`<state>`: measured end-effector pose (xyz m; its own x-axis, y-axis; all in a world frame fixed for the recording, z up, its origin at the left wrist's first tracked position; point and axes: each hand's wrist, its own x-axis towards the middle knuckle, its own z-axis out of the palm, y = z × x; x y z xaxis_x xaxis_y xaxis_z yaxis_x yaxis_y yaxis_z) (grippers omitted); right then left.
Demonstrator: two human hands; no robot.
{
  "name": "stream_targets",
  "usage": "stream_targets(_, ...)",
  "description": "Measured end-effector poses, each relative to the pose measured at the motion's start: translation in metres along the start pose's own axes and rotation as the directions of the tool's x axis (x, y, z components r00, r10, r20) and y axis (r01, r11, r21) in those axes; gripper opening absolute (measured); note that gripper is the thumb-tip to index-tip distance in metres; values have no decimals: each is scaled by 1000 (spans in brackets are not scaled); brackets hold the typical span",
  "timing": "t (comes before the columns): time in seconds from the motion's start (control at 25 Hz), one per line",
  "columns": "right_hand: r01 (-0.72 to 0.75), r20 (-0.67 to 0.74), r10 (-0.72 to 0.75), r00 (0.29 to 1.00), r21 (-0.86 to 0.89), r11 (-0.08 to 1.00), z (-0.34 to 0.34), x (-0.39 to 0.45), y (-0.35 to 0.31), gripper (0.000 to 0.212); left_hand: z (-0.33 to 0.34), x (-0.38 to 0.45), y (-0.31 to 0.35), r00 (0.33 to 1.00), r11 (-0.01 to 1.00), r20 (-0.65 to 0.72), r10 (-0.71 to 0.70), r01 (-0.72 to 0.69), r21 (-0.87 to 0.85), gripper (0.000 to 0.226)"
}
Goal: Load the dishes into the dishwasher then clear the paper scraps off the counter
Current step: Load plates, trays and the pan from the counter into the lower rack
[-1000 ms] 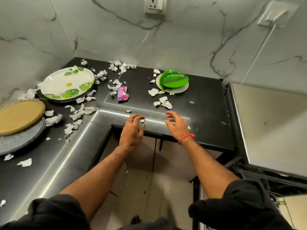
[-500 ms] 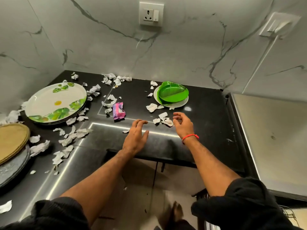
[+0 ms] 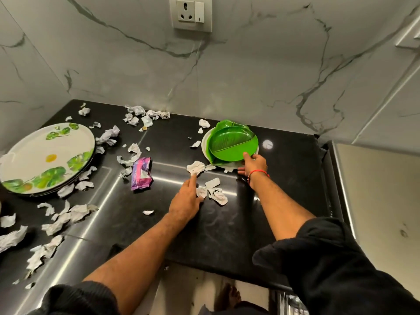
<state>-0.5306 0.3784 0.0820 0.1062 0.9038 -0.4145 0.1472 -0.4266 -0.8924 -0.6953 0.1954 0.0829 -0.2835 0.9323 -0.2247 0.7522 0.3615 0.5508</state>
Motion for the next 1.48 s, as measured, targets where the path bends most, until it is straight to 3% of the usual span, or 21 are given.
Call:
stream_targets(0.12, -22, -12, 23, 1000, 87, 996, 8, 6, 5, 8, 9, -4, 3, 999, 992, 53, -9, 3, 126, 78)
stream_targets(0.28, 29, -120, -24, 993, 41, 999, -4, -10, 7, 17, -7, 3, 14, 999, 999, 25, -37, 36, 12, 70)
stream_targets(0.44, 114, -157, -107, 982, 36, 993, -26, -50, 18, 23, -31, 5, 16, 993, 995, 110, -43, 52, -81, 62)
stream_targets(0.52, 125, -126, -113, 986, 92, 988, -39, -79, 24, 25, -36, -7, 15, 1000, 978, 14, -9, 12, -209, 56)
stream_targets(0.64, 120, -44, -114, 993, 182, 976, -58, -136, 35, 30, -41, -50, 33, 997, 795, -75, -17, -32, -605, 51)
stream_targets(0.76, 145, -26, -143, 989, 226, 963, -79, -202, 61, 35, -42, -101, 63, 986, 446, 168, 11, 146, -883, 49)
stream_targets(0.8, 161, -37, -156, 987, 229, 960, -88, -224, 73, 35, -42, -119, 71, 980, 411, 198, 36, 166, -896, 45)
stream_targets(1.04, 233, -184, -186, 965, 282, 931, -167, -324, 148, 18, -6, -207, 112, 953, 559, 255, 163, 124, -820, 42)
stream_targets(1.16, 228, -278, -163, 947, 224, 948, -218, -369, 192, 46, 30, -232, 130, 932, 671, 318, 172, 125, -731, 26)
stream_targets(1.28, 219, -295, -154, 943, 201, 955, -265, -420, 240, 45, 83, -252, 149, 841, 794, 499, 211, 150, -589, 32)
stream_targets(1.36, 169, -251, -115, 961, 205, 964, -290, -445, 267, 44, 112, -273, 166, 785, 812, 595, 169, 232, -536, 25)
stream_targets(1.48, 45, -193, -1, 981, 224, 974, -335, -470, 313, 78, 178, -298, 188, 678, 847, 732, 67, 349, -401, 20)
